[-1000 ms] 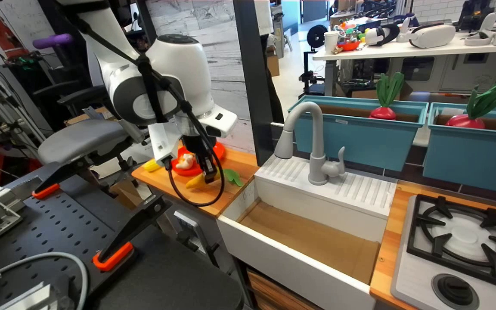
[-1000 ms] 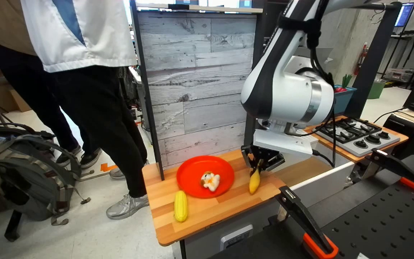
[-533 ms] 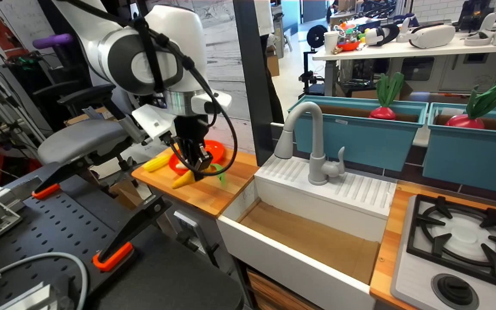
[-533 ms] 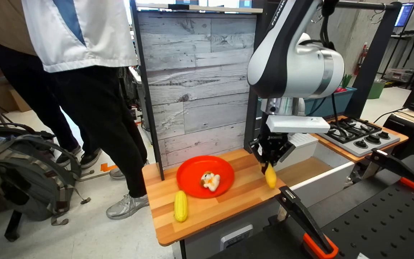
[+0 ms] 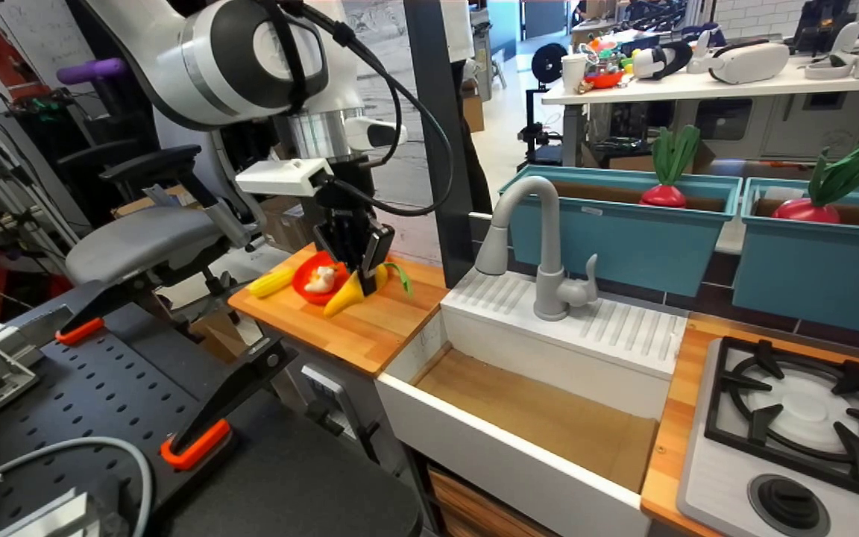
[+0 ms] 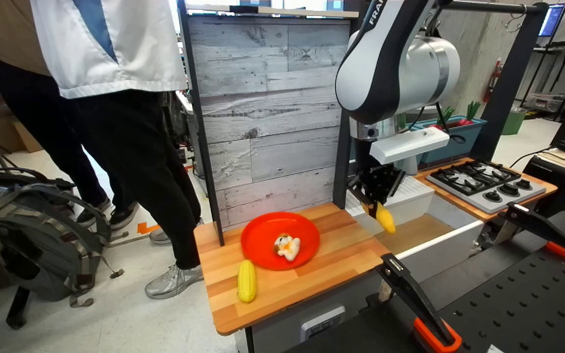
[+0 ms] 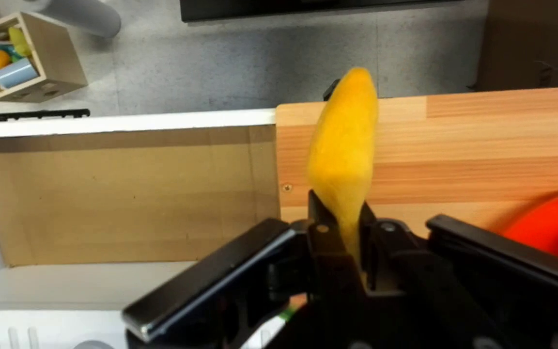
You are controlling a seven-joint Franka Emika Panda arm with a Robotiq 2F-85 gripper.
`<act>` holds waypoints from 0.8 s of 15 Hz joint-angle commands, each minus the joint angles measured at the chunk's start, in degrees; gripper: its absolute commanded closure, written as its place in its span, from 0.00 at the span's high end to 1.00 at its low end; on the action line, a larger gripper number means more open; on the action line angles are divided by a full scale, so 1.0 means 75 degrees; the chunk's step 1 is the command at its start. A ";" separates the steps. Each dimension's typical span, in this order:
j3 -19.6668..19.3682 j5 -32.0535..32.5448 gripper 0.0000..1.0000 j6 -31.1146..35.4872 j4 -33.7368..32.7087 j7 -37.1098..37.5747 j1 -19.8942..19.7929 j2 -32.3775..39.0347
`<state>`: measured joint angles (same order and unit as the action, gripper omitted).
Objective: Move the yellow object backwards
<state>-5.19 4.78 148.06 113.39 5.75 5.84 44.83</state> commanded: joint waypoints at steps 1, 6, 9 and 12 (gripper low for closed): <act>-0.0350 0.0533 0.03 0.0286 -0.0313 0.0347 0.0419 0.0214; -0.0364 0.0532 0.03 0.1326 -0.0422 0.0481 0.0529 0.0533; -0.0231 0.0313 0.03 0.1900 -0.0555 0.0428 0.0405 0.0815; -0.0094 0.0168 0.03 0.2190 -0.0702 0.0348 0.0322 0.1071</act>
<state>-6.69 7.33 162.00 110.21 8.39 8.66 50.48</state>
